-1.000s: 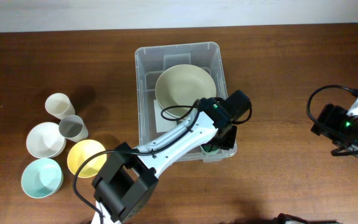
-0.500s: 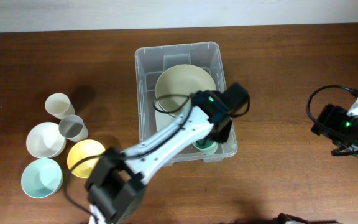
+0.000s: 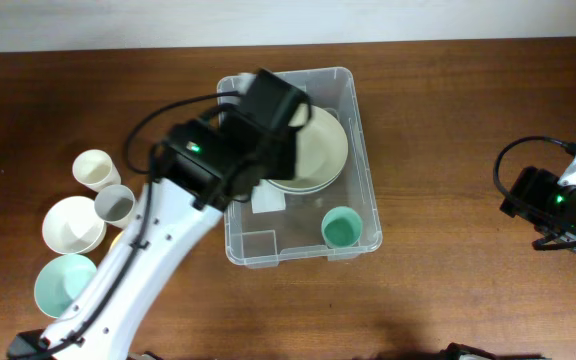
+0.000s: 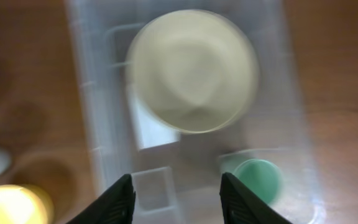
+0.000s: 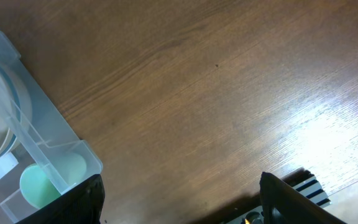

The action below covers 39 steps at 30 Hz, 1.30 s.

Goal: Pack container

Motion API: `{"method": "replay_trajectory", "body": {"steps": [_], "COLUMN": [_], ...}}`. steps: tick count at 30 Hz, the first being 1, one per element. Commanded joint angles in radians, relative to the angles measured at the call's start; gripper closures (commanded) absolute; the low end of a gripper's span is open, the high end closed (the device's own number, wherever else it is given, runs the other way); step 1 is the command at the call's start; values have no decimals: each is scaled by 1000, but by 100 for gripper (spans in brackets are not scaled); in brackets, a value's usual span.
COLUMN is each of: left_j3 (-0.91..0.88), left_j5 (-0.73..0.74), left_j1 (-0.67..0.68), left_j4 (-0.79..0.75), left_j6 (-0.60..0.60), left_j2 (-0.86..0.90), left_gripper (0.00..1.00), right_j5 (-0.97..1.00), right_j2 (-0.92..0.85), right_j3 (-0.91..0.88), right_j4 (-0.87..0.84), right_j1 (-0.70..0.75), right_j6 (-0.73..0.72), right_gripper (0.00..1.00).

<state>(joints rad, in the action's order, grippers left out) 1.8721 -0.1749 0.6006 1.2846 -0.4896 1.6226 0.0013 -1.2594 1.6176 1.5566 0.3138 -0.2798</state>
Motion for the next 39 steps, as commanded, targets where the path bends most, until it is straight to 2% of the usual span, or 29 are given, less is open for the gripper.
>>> {"method": "replay_trajectory", "body": {"steps": [1,5,7,12,15,22,29,34,39], "left_j3": [3,0,-18,-108,-209,-418,-449,-449,-447], "left_j5": [-69,-84,-84,-58,8,46,52,55,67], "left_j1": [-122,-298,-388,-581,-654,-725,-735,-735,-734], "left_j4": [56,113,111,84,17,-134,-208,-242,-255], "left_j6": [13,14,17,18,75,120,125,126,126], "left_j2": [-25,-30,-29,-17,-5,79,262,326,335], "left_gripper": [50,31,27,26,26,28,28,43,76], "right_j5": [-6,-6,-6,-6,-10,-10,-10,-10,-10], "right_j2": [10,10,10,10,10,10,10,10,10], "right_j3": [2,2,2,2,2,2,2,2,2], "right_j4": [-1,-1,-2,-1,-2,-1,-1,-1,-1], "right_j1": [7,7,7,7,7,7,7,7,7], "right_j6": [8,8,8,8,8,8,11,11,11], "right_gripper": [24,24,24,24,24,24,25,25,24]}}
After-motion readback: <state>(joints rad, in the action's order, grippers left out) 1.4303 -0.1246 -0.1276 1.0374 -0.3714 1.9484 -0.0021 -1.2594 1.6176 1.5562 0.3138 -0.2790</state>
